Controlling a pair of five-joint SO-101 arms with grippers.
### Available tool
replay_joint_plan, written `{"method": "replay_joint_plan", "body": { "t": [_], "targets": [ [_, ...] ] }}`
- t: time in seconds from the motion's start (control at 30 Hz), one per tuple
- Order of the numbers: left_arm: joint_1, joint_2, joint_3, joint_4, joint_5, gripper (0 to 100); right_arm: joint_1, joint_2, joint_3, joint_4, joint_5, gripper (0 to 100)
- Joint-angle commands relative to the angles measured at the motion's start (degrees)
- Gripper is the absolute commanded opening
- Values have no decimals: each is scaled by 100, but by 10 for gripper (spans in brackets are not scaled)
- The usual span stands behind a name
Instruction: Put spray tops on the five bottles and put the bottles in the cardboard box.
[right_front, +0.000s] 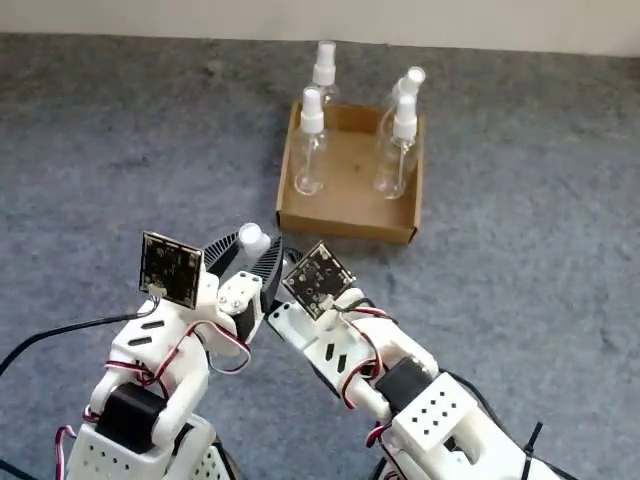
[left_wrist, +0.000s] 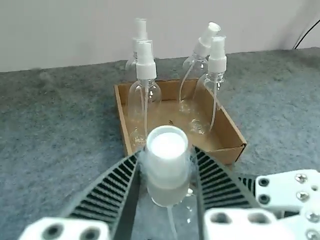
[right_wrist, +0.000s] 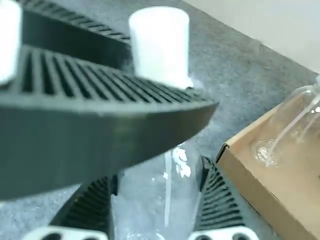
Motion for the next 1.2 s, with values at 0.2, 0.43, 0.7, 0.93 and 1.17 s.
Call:
{"method": "replay_joint_plan", "body": {
  "t": [0.2, 0.43, 0.7, 0.93, 1.17],
  "targets": [
    [110, 13, -382, 510, -519, 221, 207, -180, -40, -242, -18, 4],
    [-347, 13, -1059, 1020, -527, 221, 532, -136, 48, -259, -9, 4],
    [-2114, 22, -1130, 686, -501, 221, 497, -136, 75, -215, -9, 4],
    [-2255, 75, 31, -1204, -519, 221, -233, -180, 505, -215, 571, 4],
    [-2062, 84, 242, -1292, -527, 220, -303, -180, 505, -215, 677, 4]
  ]
}}
